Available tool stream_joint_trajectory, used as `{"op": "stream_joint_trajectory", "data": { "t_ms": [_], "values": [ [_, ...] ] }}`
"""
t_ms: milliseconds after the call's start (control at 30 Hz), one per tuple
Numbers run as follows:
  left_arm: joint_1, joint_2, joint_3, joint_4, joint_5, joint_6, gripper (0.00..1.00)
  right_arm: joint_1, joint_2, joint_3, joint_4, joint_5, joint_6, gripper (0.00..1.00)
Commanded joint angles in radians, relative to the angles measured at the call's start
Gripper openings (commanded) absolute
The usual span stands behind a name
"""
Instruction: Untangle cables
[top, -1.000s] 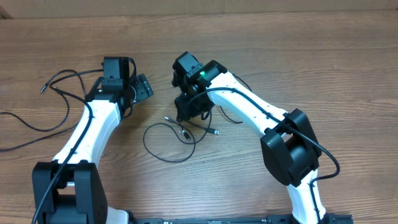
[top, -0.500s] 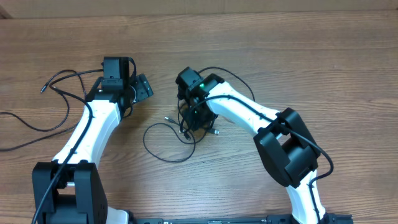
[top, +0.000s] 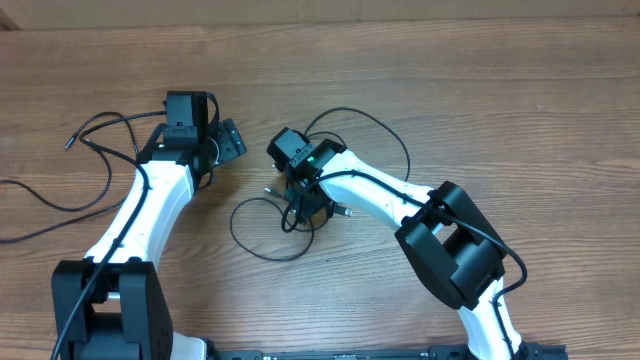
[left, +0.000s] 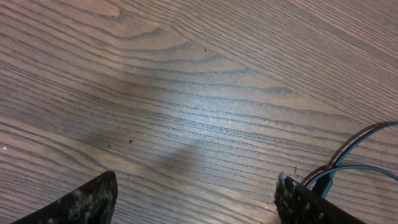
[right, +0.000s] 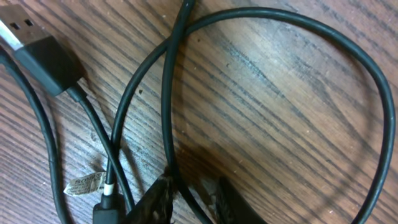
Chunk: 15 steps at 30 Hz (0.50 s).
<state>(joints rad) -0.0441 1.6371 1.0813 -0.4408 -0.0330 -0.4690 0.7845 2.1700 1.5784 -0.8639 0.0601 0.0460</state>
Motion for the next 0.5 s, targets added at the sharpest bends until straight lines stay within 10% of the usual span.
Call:
{"op": "stream_joint_trajectory", "data": {
  "t_ms": [0, 467],
  "values": [
    [-0.002, 0.012, 0.0, 0.001, 0.008, -0.007, 0.81, -0.004, 0.0, -0.024, 0.003, 0.018, 0.005, 0.04],
    [-0.002, 0.012, 0.0, 0.001, 0.008, -0.007, 0.81, -0.009, -0.062, 0.141, -0.008, -0.043, 0.047, 0.04]
  ]
}}
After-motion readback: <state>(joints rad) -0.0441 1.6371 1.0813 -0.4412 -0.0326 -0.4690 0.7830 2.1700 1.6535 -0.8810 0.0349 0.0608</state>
